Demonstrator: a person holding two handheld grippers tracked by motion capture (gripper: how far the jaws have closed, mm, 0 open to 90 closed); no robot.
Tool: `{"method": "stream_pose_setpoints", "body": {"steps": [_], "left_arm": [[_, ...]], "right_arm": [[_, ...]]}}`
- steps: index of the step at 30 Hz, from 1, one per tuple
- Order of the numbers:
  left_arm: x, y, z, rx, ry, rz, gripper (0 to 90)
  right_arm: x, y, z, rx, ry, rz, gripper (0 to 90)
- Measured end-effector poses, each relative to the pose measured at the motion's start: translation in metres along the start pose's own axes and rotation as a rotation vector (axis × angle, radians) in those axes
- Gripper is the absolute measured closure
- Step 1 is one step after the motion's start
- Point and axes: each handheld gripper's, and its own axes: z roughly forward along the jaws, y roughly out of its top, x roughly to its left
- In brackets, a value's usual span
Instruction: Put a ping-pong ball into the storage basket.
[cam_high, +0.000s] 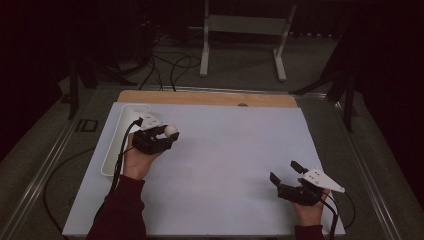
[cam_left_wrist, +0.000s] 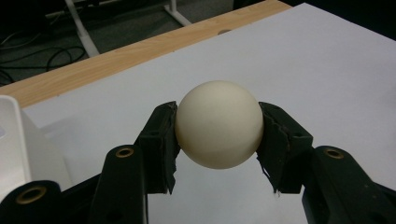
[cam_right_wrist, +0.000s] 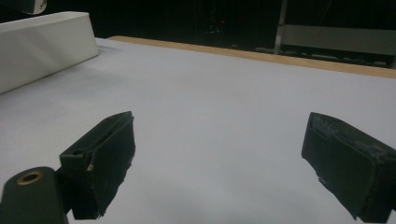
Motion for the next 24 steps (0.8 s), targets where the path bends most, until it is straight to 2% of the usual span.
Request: {"method": "stream_pose_setpoints", "body": {"steps": [15, 24], "left_arm": [[0.007, -0.008, -0.010, -0.010, 0.015, -0.021, 51.3], [0.008, -0.010, -0.012, -0.008, 0.016, -0.017, 51.2]], "right_arm": [[0.000, 0.000, 0.000, 0.000, 0.001, 0.000, 9.3], [0.001, 0.001, 0.000, -0.002, 0.005, -0.002, 9.3]]}}
